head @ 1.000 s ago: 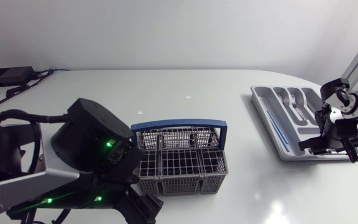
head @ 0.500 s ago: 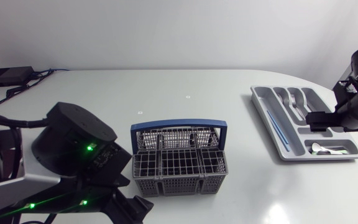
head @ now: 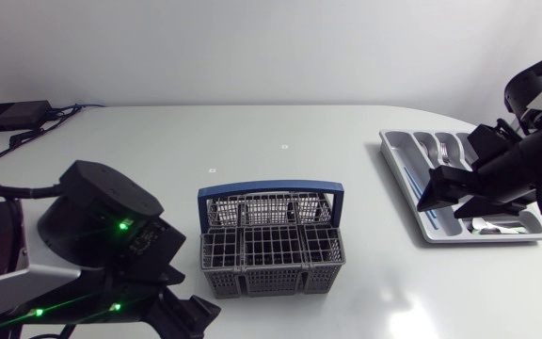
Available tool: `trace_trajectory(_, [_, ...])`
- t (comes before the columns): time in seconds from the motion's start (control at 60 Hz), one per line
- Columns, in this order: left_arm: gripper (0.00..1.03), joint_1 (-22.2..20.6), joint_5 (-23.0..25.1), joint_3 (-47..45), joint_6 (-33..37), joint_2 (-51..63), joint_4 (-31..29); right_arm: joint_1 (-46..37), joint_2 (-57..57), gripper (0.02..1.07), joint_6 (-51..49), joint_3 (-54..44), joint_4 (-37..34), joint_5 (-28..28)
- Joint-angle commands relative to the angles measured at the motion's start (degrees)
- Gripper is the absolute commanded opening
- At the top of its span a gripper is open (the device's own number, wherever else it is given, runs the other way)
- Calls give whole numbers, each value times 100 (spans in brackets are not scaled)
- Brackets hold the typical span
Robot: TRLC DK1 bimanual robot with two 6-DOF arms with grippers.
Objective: Unload the cutlery basket into the drawer organizer.
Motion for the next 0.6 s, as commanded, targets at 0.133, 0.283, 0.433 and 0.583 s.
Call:
trace_trajectory(0.133, [98,236,-5,-272,-37,-193,-126,811,-517,97,-120,-712,-49,-103])
trace_trajectory(0.283, [98,412,-5,-439,-37,-167,15,1453,-596,98,-181,-1046,-75,-165])
trace_trajectory(0.433, [98,632,-5,-580,-11,-26,261,2033,-587,101,-5,-1292,66,-165])
trace_trajectory(0.583, [98,711,-5,-580,25,0,287,2385,-578,101,135,-1371,145,-165])
